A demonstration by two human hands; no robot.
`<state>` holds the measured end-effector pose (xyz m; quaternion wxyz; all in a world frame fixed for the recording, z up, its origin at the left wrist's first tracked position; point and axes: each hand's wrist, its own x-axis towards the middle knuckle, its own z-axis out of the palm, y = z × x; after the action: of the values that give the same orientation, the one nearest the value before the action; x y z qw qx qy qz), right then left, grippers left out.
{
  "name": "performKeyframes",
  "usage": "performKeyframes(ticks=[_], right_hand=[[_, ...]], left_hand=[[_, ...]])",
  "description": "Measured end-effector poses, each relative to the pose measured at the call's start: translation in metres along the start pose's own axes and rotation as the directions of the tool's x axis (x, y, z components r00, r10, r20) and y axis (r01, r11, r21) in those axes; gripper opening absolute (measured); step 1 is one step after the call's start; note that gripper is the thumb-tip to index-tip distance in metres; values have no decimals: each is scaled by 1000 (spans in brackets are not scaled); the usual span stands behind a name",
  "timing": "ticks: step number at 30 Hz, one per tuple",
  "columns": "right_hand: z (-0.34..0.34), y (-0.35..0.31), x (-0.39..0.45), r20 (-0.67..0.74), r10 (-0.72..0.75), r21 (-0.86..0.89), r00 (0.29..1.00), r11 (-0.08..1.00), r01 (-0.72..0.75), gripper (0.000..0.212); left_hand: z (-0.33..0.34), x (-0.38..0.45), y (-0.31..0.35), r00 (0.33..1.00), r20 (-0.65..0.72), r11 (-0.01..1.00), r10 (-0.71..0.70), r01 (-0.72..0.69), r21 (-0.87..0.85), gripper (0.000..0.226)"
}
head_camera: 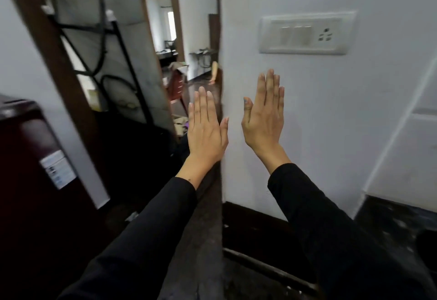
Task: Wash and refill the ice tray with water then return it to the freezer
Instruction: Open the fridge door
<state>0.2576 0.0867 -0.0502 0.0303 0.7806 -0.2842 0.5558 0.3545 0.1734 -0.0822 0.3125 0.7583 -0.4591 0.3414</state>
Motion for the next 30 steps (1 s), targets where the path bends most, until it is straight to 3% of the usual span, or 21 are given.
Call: performKeyframes(ticks=[12, 20, 30], right_hand=[[73, -142, -51, 195, -233, 365, 953, 919, 150, 56], [76, -207, -95, 234, -410, 567, 882, 794, 218, 57], [63, -281, -142, 255, -539, 720, 803, 660, 215, 58]], left_hand=[[-84, -77, -128, 932, -51, 872, -360, 355, 337, 67], [-147, -144, -153, 840, -163, 673, -518, 517, 529, 67], [-215, -213, -171, 716, -263, 459, -646, 640, 616, 67]])
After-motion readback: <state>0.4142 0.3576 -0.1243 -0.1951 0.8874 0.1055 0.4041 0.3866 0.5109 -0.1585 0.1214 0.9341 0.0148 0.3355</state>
